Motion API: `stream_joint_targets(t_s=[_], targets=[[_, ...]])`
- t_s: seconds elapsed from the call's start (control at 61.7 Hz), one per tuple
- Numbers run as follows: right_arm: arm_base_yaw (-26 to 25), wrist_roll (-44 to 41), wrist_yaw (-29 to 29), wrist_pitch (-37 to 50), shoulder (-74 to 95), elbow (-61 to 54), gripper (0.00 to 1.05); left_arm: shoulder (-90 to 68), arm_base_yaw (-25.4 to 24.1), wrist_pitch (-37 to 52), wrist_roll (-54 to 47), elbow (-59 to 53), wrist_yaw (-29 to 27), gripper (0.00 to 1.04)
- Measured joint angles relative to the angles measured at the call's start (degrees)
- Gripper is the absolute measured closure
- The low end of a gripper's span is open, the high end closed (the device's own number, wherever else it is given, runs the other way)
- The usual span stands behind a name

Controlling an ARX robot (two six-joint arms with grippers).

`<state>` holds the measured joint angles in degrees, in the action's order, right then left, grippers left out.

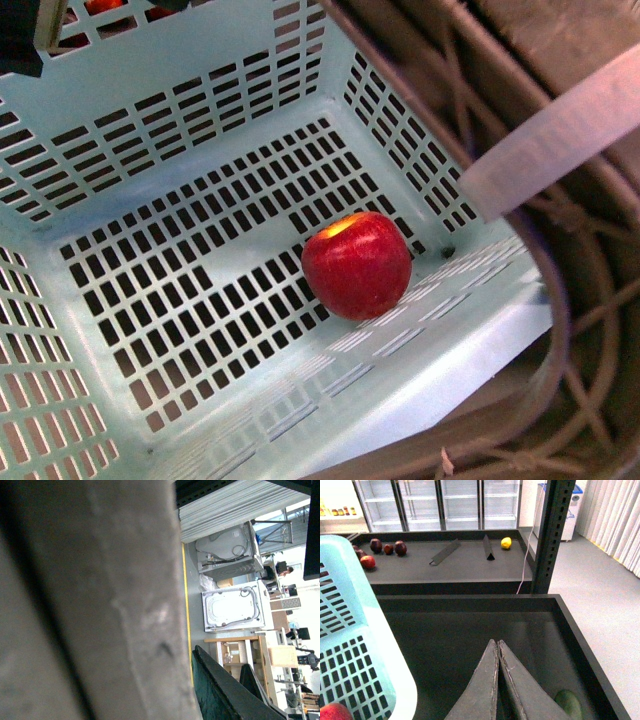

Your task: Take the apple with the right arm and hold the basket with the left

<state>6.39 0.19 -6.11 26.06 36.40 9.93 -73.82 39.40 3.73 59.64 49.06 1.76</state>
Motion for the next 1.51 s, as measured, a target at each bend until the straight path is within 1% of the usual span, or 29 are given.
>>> stream_joint_targets(t_s=[0.065,0.097,0.113,0.162,0.259,0.745,0.794,1.329,1.361,1.41,1.442,1.507], targets=[[-0.57,0.02,0.48,-0.28,-1.29,-1.03,1.03,0.0,0.0,0.0,-0.02,0.0,-0.09,0.72],[-1.4,-0.02,1.77,-0.59,-2.05,-1.57,1.03,0.0,0.0,0.0,-0.04,0.0,-0.09,0.72],[-2.38,0.0,3.76,-0.83,-2.6,-1.92,1.03,0.0,0.0,0.0,-0.04,0.0,-0.09,0.72],[-4.31,-0.02,5.51,-1.18,-3.69,-2.56,1.03,0.0,0.0,0.0,-0.02,0.0,-0.04,0.72],[-6.1,0.0,5.57,-2.01,-5.9,-3.87,1.03,0.0,0.0,0.0,0.0,0.0,-0.04,0.72],[-6.21,0.0,5.99,-9.03,-17.03,-7.93,1.03,0.0,0.0,0.0,-0.02,0.0,-0.04,0.72],[-6.21,-0.02,5.99,-8.09,-17.64,-8.74,1.03,0.0,0.0,0.0,-0.04,0.0,-0.07,0.72],[-6.21,0.0,5.99,-15.76,-26.12,-8.79,1.03,0.0,-0.02,0.0,-0.02,0.0,-0.07,0.72],[-6.21,0.0,5.97,-16.96,-27.28,-8.76,1.03,0.0,-0.02,0.0,-0.02,0.0,-0.04,0.72],[-6.21,-0.02,6.16,-22.58,-31.19,-8.76,1.03,0.0,-0.02,0.0,-0.02,0.0,-0.02,0.72],[-6.21,-0.02,5.92,-24.83,-33.35,-8.76,1.03,0.0,-0.02,0.0,-0.02,0.0,-0.02,0.72],[-6.21,-0.02,6.01,-25.59,-35.43,-8.76,1.03,0.0,-0.07,0.0,-0.02,0.0,-0.09,0.72]])
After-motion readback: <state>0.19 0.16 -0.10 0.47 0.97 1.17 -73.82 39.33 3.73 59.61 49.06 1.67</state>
